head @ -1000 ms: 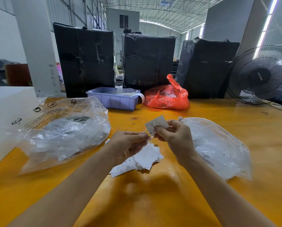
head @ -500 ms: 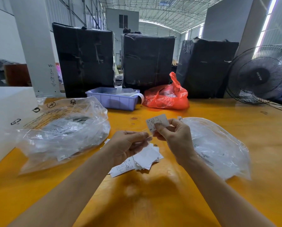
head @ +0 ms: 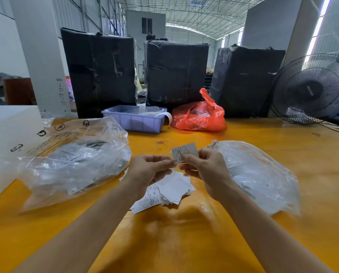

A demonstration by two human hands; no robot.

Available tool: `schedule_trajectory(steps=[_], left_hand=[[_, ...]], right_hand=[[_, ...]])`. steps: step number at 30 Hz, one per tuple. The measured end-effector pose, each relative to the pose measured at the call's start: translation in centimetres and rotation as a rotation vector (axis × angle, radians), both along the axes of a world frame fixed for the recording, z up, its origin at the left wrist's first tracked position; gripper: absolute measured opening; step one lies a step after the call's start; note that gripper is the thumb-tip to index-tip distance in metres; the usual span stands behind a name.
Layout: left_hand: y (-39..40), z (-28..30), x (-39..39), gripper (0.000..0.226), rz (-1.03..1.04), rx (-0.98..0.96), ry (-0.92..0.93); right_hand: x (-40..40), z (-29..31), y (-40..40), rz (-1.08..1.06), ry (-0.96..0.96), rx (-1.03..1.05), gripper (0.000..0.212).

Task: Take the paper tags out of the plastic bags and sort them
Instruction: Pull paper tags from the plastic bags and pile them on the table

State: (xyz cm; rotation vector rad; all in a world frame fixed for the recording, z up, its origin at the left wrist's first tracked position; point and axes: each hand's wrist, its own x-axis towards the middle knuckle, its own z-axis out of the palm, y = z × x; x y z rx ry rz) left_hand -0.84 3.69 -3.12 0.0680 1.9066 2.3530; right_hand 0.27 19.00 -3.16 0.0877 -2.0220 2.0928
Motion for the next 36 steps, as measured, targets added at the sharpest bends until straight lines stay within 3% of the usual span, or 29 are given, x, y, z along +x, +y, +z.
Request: schedule_trajectory(steps=[11,15,19,25,29,31,33,36], left_hand=[[0.2,-0.6,-0.3,0.016,0.041,-0.069,0.116],[0.7,-1.0,-0.2,0.015,0.066,-0.044,0.114],[0.9,-1.4,-0.4,0.011,0.118,0.056,0.069],[1.1,-1.8,-0.7,0.008,0.217,0.104,0.019],[1.4,-1.3,-0.6,0.01,0.232,0.236,-0.026],[1.5,-0.8,-0.4,0.011,0.199,0.324,-0.051],[1.4,-0.4,-0.2,0.011,0.155,0.362,-0.067],[1.1,-0.3,0.0,0.013,0.098,0.228,-0.083]], right_hand=[[0.1,0.1,0.5,0.139,-0.132,0.124,0.012],[0.0,-0.3,0.4,0.045,0.004,0.219,0.03],[0.2,-0.4,-0.2,-0.027,0.157,0.433,0.023],[0.6,-1.2,-1.6,-0.031,0.279,0.738,0.036],[0.7,-1.2,-2.1,-0.073,0.302,0.667,0.042],[0.3,-1.0,-2.1,-0.079,0.219,0.484,0.041],[0.0,-0.9,-2.0,-0.035,0.109,0.277,0.032],[-0.2,-0.9,-1.5,0.004,0.051,0.174,0.008]])
